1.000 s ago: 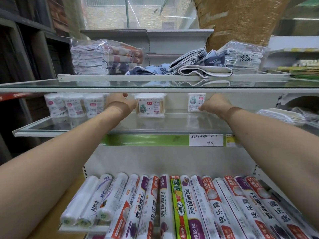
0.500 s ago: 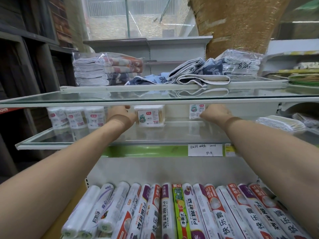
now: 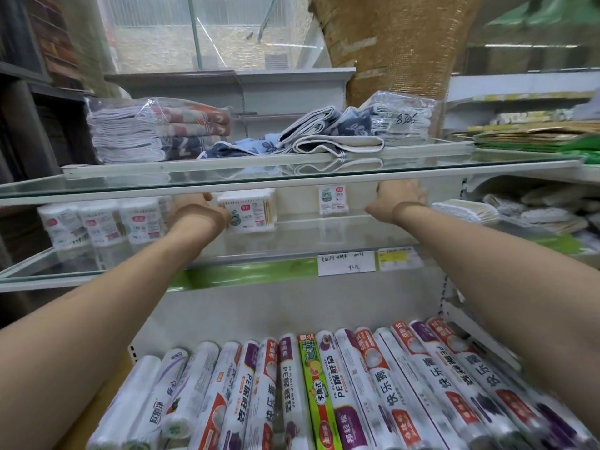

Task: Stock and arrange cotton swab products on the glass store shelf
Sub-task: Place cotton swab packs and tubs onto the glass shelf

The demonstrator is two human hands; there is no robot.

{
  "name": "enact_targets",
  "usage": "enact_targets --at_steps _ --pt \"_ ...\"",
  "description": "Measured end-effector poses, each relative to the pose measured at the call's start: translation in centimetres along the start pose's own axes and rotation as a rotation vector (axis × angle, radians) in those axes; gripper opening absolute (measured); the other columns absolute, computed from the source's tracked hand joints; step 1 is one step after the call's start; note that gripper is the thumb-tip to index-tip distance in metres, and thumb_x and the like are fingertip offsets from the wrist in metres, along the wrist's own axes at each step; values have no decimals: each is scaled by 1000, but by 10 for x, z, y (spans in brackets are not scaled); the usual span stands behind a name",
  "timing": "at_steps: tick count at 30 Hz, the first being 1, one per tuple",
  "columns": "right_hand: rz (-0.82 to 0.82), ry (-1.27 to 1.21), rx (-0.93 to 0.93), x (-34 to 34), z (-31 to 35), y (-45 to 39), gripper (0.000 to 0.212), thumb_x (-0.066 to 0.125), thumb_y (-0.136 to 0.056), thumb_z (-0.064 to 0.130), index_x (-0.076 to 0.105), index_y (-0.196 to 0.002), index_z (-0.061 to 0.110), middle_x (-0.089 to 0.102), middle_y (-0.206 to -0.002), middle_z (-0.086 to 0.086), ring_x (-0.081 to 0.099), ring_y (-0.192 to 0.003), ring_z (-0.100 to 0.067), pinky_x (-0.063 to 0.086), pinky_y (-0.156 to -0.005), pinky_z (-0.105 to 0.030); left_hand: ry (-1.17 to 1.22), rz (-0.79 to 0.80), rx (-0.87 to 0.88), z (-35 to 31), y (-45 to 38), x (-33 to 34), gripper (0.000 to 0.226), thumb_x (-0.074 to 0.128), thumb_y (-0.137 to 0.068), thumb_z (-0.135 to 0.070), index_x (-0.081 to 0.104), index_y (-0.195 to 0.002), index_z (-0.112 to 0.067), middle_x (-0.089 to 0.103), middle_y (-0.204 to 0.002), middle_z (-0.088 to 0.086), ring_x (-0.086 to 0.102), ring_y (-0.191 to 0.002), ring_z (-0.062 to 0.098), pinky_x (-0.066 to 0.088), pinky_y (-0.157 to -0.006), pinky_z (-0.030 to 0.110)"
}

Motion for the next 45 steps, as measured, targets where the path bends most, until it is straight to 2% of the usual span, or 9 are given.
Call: enact_targets --at_steps 3,8,12,18,23,31,37,42,45 --pt "-1 109 39 -11 -22 9 37 60 -87 42 62 -115 17 57 -131 -15 42 -128 -38 35 -103 -50 42 12 45 4 5 0 34 77 -87 -33 51 -109 -30 60 -115 4 57 -102 25 43 -90 31" --pt "120 223 229 -16 -79 27 68 55 -80 57 51 -135 17 46 -143 -20 39 -130 -45 32 -106 -63 63 13 110 3 16 -2 50 78 -86 -33 58 -131 -24 63 -122 7 60 -110 30 47 -103 37" --pt "160 124 309 -16 -101 39 84 57 -78 65 41 -142 15 39 -149 -23 37 -134 -49 37 -104 -56 84 10 183 -6 28 0 49 75 -87 -29 59 -133 -21 65 -122 7 63 -110 30 48 -101 33" --pt "80 -142 154 -31 -72 49 46 64 -86 32 58 -125 9 61 -121 -17 57 -110 -35 49 -93 -35 85 25 222 -13 37 -3 49 74 -88 -29 60 -134 -22 67 -122 10 62 -113 31 48 -103 34" --pt "96 -506 41 -21 -26 60 43 76 -78 33 66 -118 20 65 -111 -5 62 -103 -24 51 -92 -28 91 54 265 -15 46 -4 50 70 -89 -25 59 -137 -23 66 -130 7 61 -118 29 46 -104 31" --pt "227 -1077 -67 -10 50 72 26 77 -83 30 72 -101 11 68 -84 -5 60 -71 -19 49 -57 -27 189 162 317 -27 57 7 61 82 -79 -28 60 -136 -28 65 -124 -1 62 -112 20 49 -105 32" --pt "362 -1200 -83 -5 83 83 29 70 -88 37 71 -100 11 69 -84 -8 63 -72 -22 51 -55 -30 281 303 371 -40 66 23 79 91 -72 -24 56 -142 -28 60 -125 -3 55 -112 11 43 -98 22" --pt "410 -1208 -82 0 97 87 28 65 -91 39 72 -96 12 71 -86 -10 67 -71 -22 49 -50 -28 350 367 337 -42 63 34 86 91 -71 -13 48 -145 -19 63 -128 1 63 -112 17 53 -100 34" --pt "456 -1219 -103 -1 102 89 32 63 -93 42 70 -100 11 72 -86 -11 70 -70 -23 53 -50 -29 426 376 313 -40 60 38 73 90 -71 -6 53 -133 -14 71 -117 8 71 -100 18 60 -91 39"
Point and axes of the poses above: each hand's wrist, its own y-axis away from the middle knuckle, its own x-axis out of the palm, z = x × y, the point moved 7 cm from there along -y, towards the middle knuckle
